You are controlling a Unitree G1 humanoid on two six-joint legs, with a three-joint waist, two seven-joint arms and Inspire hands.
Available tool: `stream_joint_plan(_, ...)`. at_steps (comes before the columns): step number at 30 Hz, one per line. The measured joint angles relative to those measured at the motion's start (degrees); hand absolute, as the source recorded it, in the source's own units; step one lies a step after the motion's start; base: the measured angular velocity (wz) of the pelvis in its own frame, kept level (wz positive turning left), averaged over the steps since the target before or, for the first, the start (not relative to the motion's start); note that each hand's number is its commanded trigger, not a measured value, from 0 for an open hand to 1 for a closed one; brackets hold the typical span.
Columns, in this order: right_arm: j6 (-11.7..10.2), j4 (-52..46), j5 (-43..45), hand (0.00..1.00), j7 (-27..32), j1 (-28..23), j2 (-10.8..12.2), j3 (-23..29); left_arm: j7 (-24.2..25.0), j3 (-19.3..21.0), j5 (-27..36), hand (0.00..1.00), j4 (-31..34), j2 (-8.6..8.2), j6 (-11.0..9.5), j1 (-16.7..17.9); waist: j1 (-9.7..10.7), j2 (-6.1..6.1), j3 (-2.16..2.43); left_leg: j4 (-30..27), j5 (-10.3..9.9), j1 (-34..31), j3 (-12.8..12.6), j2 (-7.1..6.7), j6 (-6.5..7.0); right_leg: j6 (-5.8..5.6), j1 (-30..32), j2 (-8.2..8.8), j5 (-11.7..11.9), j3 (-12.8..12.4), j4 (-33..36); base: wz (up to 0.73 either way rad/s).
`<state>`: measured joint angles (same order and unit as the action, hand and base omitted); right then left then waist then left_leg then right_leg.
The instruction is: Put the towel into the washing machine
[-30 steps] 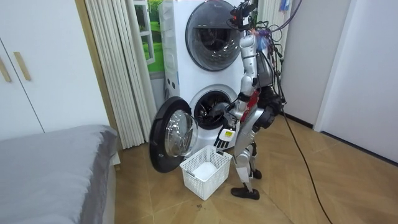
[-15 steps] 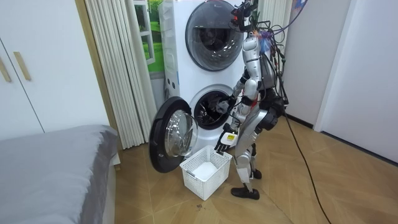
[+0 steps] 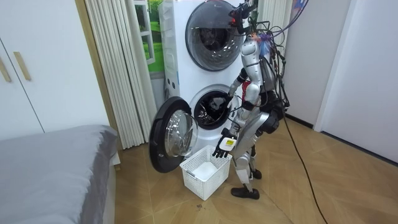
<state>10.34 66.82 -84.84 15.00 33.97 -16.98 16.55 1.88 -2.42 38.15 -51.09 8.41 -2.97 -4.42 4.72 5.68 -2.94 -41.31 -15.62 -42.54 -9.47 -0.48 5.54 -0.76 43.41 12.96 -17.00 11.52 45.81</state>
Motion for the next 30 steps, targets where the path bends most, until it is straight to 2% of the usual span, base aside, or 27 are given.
stream_joint_plan(4,0.0,0.0,0.0,0.00,3.3,2.4,0.0,0.6,-1.4,0.5,-4.0,0.00,0.1,-0.17,0.0,0.0,1.2,0.04,0.01,-1.5,-0.5,-1.2,-1.2,-0.25,0.90,-0.37,1.8,0.96,-0.2,-0.8,2.0,-0.03)
stream_joint_plan(11,-0.1,2.5,-0.7,0.00,9.6,5.5,-0.9,2.7,-2.7,0.3,-4.1,0.00,-0.3,-1.47,-0.1,-1.1,1.2,-0.24,-0.03,-2.0,-0.7,-1.3,-1.4,-0.20,1.15,-0.67,1.8,0.91,-0.4,-1.0,2.1,0.01)
stream_joint_plan(22,-3.3,2.5,-2.7,0.00,14.7,7.4,-1.6,2.8,-2.8,-1.4,-4.0,0.00,-0.5,-2.45,-0.1,-3.2,0.9,-1.51,0.01,-2.6,-0.8,-2.2,-1.7,-0.23,1.34,-0.80,3.0,1.07,-0.4,-1.5,3.2,0.00)
stream_joint_plan(25,-3.7,2.5,-2.8,0.00,15.1,7.4,-1.6,2.8,-2.6,-1.8,-4.0,0.00,-0.5,-2.45,-0.1,-3.3,0.7,-1.52,0.01,-2.5,-0.8,-2.2,-1.9,-0.23,1.35,-0.81,3.1,1.06,-0.4,-1.7,3.2,0.00)
stream_joint_plan(30,-5.8,2.5,-3.7,0.00,16.1,7.4,-1.6,2.8,-2.5,-2.2,-4.0,0.00,-0.6,-2.49,-0.1,-3.4,0.0,-1.52,0.01,-2.3,-0.8,-2.2,-2.2,-0.22,1.39,-0.87,3.2,1.09,-0.4,-1.8,3.0,-0.01)
